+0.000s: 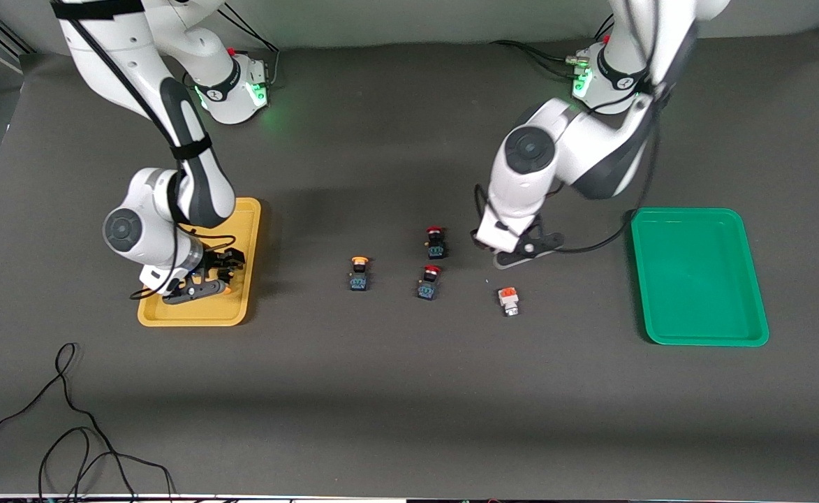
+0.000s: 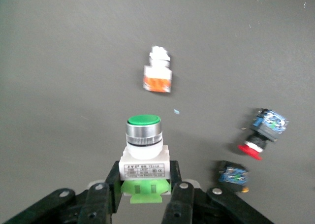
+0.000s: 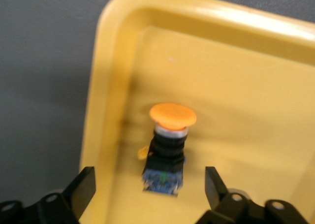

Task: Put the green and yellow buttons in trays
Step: 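Place the green button in the green tray while the right gripper grasps yellow button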

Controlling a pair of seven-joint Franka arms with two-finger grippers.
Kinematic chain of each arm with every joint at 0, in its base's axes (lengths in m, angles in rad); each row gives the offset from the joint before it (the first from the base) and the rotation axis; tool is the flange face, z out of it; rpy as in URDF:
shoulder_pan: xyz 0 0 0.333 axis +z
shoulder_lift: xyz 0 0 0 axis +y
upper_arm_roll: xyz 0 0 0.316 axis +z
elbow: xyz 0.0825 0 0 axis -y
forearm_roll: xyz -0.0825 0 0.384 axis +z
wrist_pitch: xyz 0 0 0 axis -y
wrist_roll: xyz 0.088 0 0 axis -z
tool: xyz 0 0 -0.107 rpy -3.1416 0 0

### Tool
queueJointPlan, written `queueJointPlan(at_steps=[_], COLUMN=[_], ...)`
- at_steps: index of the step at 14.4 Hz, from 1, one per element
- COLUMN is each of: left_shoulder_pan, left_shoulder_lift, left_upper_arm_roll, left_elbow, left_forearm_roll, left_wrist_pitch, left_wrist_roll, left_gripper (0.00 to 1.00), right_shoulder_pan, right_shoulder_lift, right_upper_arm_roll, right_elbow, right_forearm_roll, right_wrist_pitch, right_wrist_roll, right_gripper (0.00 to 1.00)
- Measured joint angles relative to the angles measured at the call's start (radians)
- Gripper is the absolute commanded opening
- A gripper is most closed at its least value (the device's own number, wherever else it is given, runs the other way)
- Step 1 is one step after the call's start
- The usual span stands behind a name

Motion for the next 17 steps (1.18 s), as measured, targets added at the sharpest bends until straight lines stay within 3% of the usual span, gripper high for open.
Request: queueJointPlan(at_steps=[4,8,14,17], left_shoulder_pan=[0.259,0.468,0.602,0.658], left_shoulder_lift=[-0.045,-0.031,0.078,0.131], left_upper_arm_roll=[0.012,0.016,0.015,0.015], left_elbow=[0.0,-0.024,-0.198,-0.23], left_forearm_roll=[0.002,0.002,0.002,0.002], left_wrist_pitch=[-0.084,-0.07,0.252,0.324], left_wrist_roll=[0.457,0.815,1.013,1.068], left_gripper=[0.0,0.0,0.0,0.0], right_shoulder_pan=[0.0,0.059,0.237,0.253], right_shoulder_lift=[-0.093,-0.102,0.032,0.122], right_upper_arm_roll=[-0.032,-0.02,-0.007,0.034], right_elbow=[0.115,0.208,0.374,0.458], right_forearm_roll=[0.001,0.002,0.005,0.059], right_wrist_pitch=[-0.216,-0.271,-0.269,-0.265], right_wrist_roll=[0.057,0.262,0.56,0.631], right_gripper=[1.0,1.0,1.0,1.0])
